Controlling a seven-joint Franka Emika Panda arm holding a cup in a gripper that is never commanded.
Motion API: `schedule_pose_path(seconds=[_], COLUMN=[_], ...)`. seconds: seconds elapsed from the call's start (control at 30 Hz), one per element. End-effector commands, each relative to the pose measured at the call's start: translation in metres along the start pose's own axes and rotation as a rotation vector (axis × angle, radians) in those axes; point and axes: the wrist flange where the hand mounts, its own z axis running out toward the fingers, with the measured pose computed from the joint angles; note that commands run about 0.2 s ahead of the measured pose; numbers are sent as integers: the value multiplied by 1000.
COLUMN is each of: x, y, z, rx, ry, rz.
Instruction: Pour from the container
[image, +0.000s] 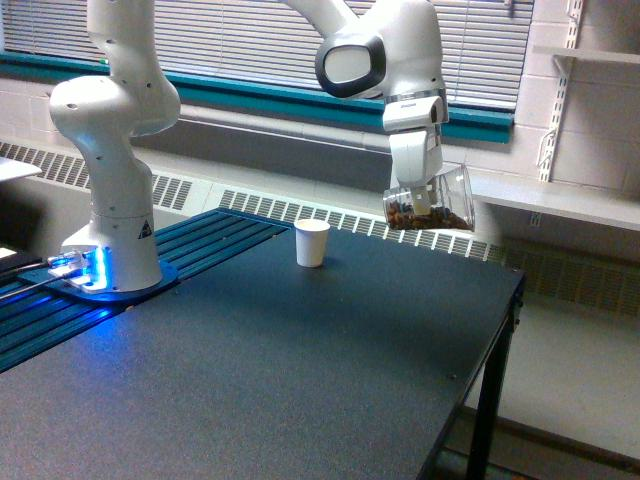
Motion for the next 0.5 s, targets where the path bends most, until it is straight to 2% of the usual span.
schedule_pose_path(seconds=[0.03,0.13,0.23,0.5], x=[-76,-95,-126,-237], y=[-83,-100,-123,-191], z=[-22,-21,-23,-45], rx=[-59,-95,-121,-83], ry=[-9,10,36,56], rz=[-187,-263,-361,-558])
